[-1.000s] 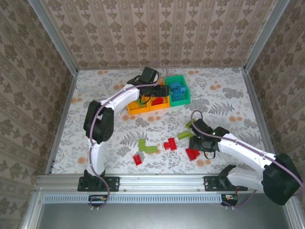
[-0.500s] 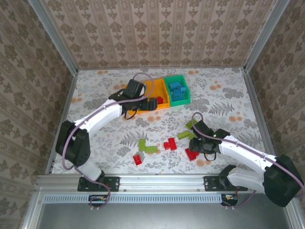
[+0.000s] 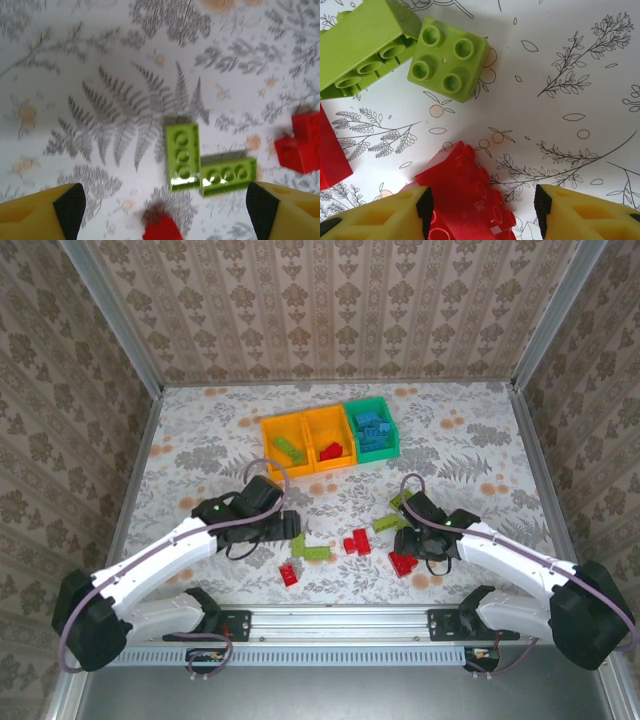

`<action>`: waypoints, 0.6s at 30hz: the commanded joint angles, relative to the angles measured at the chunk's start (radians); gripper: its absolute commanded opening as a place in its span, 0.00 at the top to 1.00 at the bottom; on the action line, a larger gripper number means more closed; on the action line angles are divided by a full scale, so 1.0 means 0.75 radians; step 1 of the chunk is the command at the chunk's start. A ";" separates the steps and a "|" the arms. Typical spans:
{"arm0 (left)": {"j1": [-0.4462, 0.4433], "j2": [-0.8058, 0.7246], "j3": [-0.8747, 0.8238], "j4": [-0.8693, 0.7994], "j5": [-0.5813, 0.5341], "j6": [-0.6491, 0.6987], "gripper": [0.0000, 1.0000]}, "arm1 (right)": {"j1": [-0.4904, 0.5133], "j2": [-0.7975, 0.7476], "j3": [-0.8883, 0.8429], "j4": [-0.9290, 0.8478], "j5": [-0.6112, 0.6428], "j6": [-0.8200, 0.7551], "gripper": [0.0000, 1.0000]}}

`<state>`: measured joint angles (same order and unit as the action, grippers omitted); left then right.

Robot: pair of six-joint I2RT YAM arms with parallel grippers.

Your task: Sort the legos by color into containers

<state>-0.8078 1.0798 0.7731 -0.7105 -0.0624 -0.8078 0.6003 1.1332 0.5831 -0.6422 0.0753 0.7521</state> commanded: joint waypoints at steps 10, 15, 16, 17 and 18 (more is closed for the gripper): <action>-0.294 0.053 -0.130 -0.086 -0.030 -0.481 0.19 | 0.001 0.086 0.066 0.063 0.030 -0.039 0.39; -0.346 0.152 -0.131 -0.029 0.018 -0.533 0.23 | 0.000 0.070 0.037 0.065 0.042 -0.029 0.38; -0.352 0.171 -0.131 -0.019 0.027 -0.542 0.23 | -0.001 0.064 0.032 0.065 0.044 -0.027 0.38; -0.357 0.194 -0.129 -0.009 0.036 -0.550 0.24 | 0.000 0.058 0.027 0.065 0.047 -0.026 0.38; -0.361 0.212 -0.127 -0.004 0.038 -0.557 0.26 | -0.001 0.050 0.021 0.068 0.049 -0.025 0.38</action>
<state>-1.0660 1.2121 0.6758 -0.7300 -0.0559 -1.1748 0.6003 1.1912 0.6132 -0.5999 0.0772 0.7334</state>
